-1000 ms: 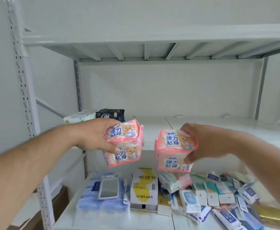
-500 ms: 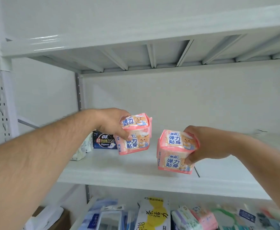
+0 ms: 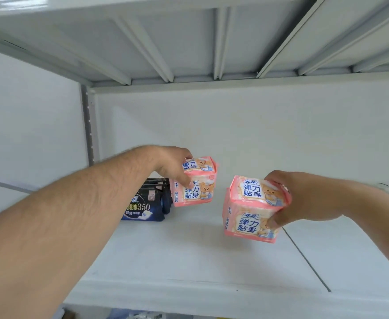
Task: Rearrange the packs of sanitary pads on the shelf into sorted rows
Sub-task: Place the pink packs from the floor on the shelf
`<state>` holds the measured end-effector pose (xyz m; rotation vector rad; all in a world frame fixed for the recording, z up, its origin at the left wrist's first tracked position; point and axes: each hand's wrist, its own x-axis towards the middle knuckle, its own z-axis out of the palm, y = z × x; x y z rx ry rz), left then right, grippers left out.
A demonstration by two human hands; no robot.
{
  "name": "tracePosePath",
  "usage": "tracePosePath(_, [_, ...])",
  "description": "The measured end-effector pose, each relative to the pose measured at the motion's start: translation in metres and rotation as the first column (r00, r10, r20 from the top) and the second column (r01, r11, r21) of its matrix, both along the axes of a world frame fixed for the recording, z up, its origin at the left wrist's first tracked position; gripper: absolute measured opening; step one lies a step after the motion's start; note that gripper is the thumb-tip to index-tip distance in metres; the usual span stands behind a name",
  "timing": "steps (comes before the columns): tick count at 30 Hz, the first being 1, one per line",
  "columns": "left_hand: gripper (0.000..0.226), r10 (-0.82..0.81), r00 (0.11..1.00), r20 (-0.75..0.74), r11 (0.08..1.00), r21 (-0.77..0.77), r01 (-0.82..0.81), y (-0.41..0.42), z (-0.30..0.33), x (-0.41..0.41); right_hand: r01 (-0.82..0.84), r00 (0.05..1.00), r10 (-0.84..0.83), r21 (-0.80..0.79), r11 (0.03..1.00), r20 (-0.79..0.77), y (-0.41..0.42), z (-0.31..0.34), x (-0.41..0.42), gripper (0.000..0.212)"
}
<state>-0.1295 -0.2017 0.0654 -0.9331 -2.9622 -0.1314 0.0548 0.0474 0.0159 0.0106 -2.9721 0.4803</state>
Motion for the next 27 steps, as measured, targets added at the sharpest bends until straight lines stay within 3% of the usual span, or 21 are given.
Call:
tracePosePath(4, [0.096,-0.020,1.000,0.012,0.997,-0.068,0.021,0.013,-0.012,-0.047,0.009,1.000,-0.009,-0.011,1.000,0.012,-0.008,-0.002,-0.033,0.060])
tracePosePath(14, [0.083,-0.077,0.991,0.112,0.975,-0.199,0.098,0.034,-0.041,-0.126,0.018,0.996,-0.015,-0.033,0.999,0.091,-0.016,-0.020,-0.104,0.062])
tracePosePath(19, [0.089,-0.100,0.994,0.047,0.975,-0.195,0.107,0.029,-0.045,-0.134,0.023,0.993,-0.020,-0.026,0.999,0.112,-0.022,-0.024,-0.125,0.065])
tracePosePath(21, [0.079,-0.125,0.990,0.064,0.981,-0.138,0.133,0.025,-0.042,-0.135,0.028,0.992,-0.024,-0.033,0.999,0.121,-0.025,-0.023,-0.131,0.066])
tracePosePath(24, [0.042,-0.191,0.981,0.034,0.979,-0.063,0.193,0.020,-0.041,-0.139,0.038,0.991,-0.033,-0.040,0.998,0.129,-0.030,-0.023,-0.140,0.064])
tracePosePath(27, [0.032,-0.208,0.977,0.045,0.977,-0.040,0.210,0.017,-0.042,-0.143,0.035,0.992,-0.029,-0.042,0.998,0.126,-0.040,-0.020,-0.150,0.062])
